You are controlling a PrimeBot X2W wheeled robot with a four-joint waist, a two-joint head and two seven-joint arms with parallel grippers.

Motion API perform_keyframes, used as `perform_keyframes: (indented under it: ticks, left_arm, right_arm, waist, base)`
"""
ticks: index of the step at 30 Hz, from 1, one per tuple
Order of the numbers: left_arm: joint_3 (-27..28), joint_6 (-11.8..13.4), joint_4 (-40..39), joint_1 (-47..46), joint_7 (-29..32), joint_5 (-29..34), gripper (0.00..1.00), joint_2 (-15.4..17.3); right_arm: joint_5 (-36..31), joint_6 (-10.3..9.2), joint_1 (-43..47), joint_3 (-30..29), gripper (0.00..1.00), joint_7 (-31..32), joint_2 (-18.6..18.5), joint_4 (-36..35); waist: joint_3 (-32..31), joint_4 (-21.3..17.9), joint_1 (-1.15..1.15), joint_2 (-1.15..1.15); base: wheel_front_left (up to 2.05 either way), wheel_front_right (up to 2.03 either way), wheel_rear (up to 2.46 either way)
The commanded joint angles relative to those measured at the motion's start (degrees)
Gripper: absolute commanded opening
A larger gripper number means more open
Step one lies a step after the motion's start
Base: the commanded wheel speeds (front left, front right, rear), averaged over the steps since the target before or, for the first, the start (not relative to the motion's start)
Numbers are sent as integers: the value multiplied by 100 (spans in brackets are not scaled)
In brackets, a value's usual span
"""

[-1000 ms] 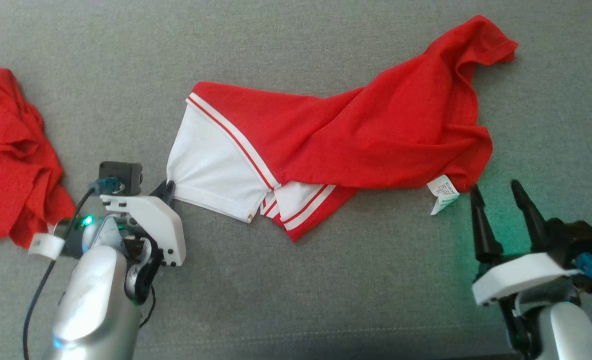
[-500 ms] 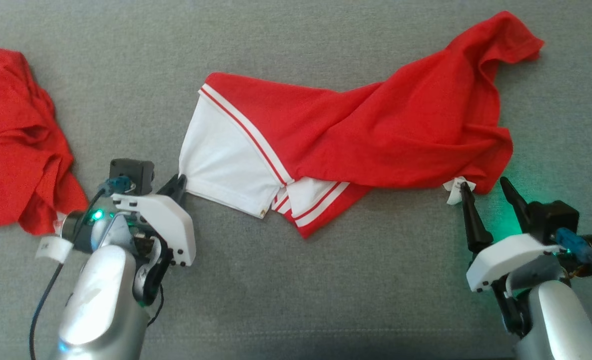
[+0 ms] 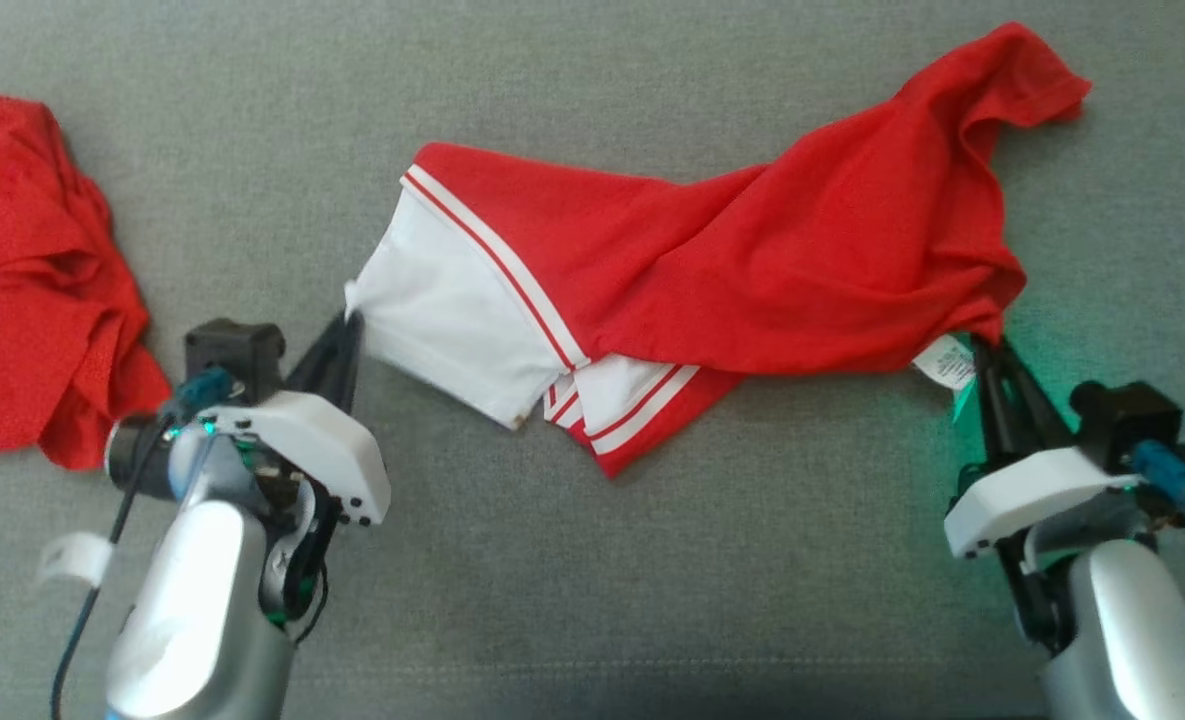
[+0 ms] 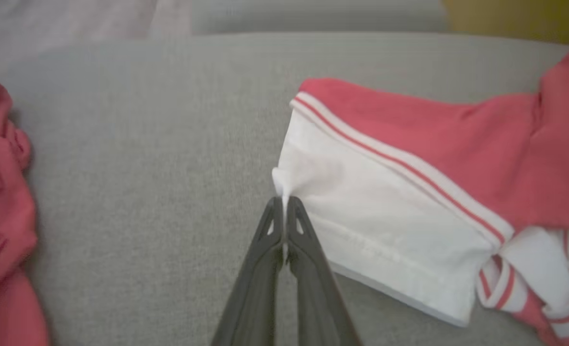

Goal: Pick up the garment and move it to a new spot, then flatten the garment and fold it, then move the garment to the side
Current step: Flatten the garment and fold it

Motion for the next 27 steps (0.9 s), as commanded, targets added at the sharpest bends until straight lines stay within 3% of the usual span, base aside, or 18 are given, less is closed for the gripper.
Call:
perform_keyframes:
  ticks: [1, 7, 13, 20, 27]
  left_arm:
    - [259, 58, -387, -90, -140, 7, 0, 169]
    - [339, 168, -1436, -110, -449, 98, 0, 283]
    - [415, 147, -2501, -535, -581, 57, 0, 342]
    - [424, 31, -2933, -1418, -384, 23, 0, 433]
    - [355, -32, -2782, -2245, -109, -18, 0, 431]
  right_arm:
    - [56, -4, -43, 58, 0, -108, -104, -317]
    - [0, -4, 13, -88, 0, 8, -383, -1227]
    - [26, -4, -90, -302, 0, 549, -782, -2291]
    - [215, -4, -434, -519, 0, 1115, -1119, -3113]
    - [525, -4, -751, -722, 0, 1556, -1235, -3438]
  waist:
    - [-89, -24, -1, 0]
    - [-455, -90, -1, 0]
    - [-859, -90, -1, 0]
    - [-1210, -67, -1, 0]
    - [-1344, -63, -1, 0]
  base:
    - [0, 0, 0]
    - [0, 0, 0]
    - [0, 0, 0]
    - [0, 0, 0]
    - [0, 0, 0]
